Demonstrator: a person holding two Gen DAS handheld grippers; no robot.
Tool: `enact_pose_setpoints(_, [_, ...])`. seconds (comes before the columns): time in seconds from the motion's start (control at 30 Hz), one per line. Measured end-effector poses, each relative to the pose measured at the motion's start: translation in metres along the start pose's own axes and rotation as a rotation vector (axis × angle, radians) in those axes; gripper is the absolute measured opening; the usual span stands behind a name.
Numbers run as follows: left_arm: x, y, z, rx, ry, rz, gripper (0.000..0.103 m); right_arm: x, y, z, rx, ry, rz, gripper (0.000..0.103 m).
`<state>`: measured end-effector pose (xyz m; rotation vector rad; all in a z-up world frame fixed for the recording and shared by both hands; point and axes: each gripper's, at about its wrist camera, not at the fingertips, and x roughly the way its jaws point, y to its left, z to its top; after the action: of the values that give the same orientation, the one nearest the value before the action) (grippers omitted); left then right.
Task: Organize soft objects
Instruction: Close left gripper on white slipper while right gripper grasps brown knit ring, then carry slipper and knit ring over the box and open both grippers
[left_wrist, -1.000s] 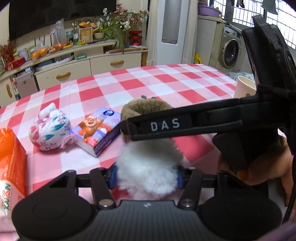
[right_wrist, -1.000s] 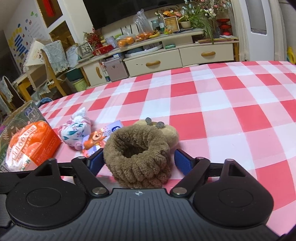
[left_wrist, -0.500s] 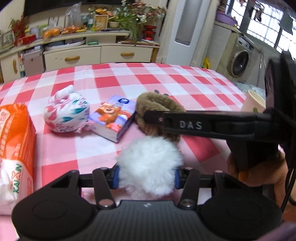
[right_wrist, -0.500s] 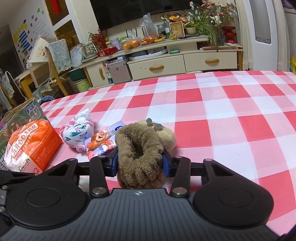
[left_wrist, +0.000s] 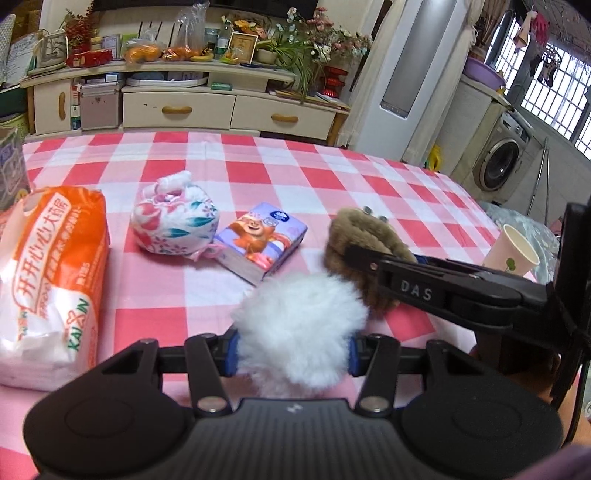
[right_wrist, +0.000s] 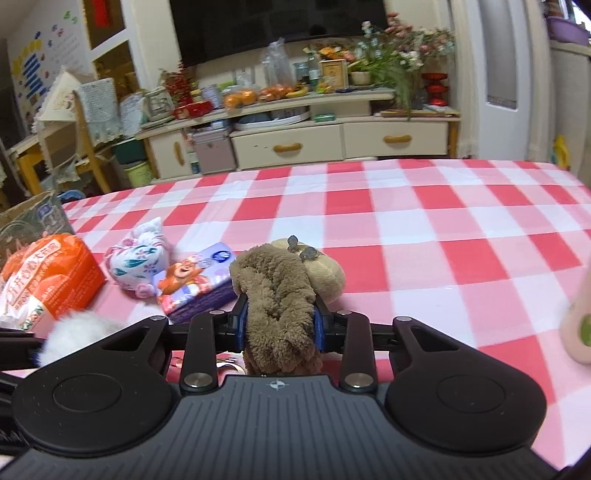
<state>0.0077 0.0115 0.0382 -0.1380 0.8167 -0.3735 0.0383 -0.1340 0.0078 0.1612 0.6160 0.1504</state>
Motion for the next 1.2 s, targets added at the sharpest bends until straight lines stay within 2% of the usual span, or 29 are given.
enact_pose_setpoints(0.3, [-0.022,0.006,0.001,-0.031,-0.054,-0.034,0.050,-0.018,-0.009,-0.003,0.075,-0.040,-0.025,0.039])
enact_pose_setpoints(0.8, [-0.068,0.022,0.016,-0.063,-0.198,-0.033,0.050,-0.043,0.014,-0.007,0.057,-0.082,-0.002,0.039])
enact_pose_setpoints(1.2, [-0.097,0.043,0.025,-0.095,-0.297,-0.033,0.050,-0.046,0.037,-0.003,0.064,-0.089,0.029,0.039])
